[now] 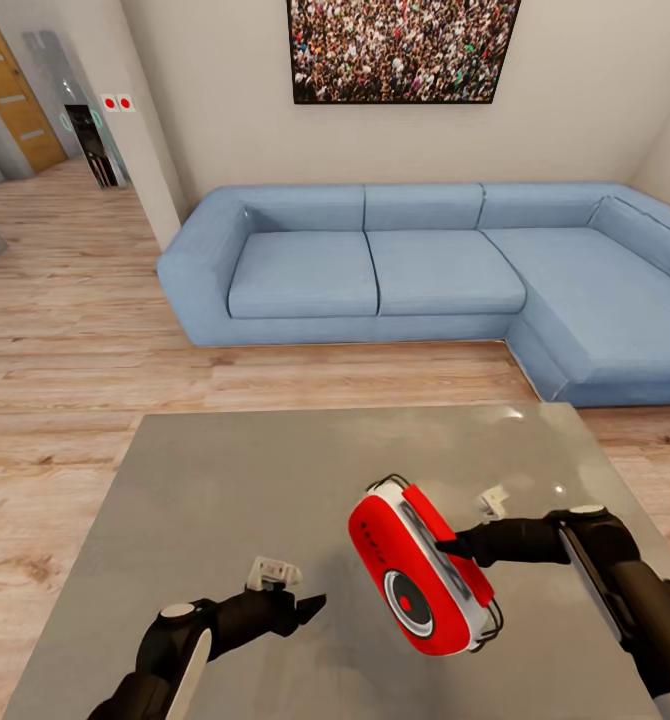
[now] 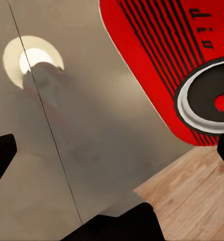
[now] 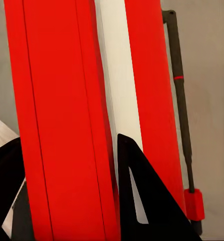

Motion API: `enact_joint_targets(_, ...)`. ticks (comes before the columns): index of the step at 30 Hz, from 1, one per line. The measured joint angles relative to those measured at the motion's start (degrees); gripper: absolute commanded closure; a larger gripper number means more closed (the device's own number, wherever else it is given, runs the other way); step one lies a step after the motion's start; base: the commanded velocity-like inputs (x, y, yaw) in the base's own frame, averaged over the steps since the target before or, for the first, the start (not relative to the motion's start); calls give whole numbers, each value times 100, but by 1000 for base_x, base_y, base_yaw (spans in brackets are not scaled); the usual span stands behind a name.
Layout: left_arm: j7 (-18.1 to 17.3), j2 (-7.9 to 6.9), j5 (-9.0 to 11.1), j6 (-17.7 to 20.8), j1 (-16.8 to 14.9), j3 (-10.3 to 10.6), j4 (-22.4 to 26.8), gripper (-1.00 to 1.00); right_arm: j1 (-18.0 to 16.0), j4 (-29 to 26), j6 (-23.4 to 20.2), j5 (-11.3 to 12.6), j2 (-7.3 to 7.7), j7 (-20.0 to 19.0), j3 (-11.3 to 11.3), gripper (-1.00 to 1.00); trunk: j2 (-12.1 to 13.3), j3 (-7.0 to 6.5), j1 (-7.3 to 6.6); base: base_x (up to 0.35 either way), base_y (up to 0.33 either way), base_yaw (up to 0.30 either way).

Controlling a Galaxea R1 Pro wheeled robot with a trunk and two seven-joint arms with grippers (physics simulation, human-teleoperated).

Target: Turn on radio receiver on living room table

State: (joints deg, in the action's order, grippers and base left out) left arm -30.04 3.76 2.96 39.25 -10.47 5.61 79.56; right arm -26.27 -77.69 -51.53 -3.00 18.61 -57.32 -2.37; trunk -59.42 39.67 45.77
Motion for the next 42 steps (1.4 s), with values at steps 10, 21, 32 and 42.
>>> enact_joint_targets(10,-109,144,18,-5,-11,3,15,-100,-1,305,229,-198,-14,-13,0,100,0,0,0,0,0,0)
enact_joint_targets(21,-455,396,140,-10,-15,13,-157,-100,-1,317,244,-309,-15,-16,0,100,0,0,0,0,0,0)
enact_joint_targets(32,-808,623,152,-14,-17,26,-486,-100,-1,258,236,-388,-20,-58,5,100,0,0,0,0,0,0)
enact_joint_targets(42,-1089,623,164,-22,-17,28,-509,-100,-1,239,206,-63,-24,-346,42,100,0,0,0,0,0,0)
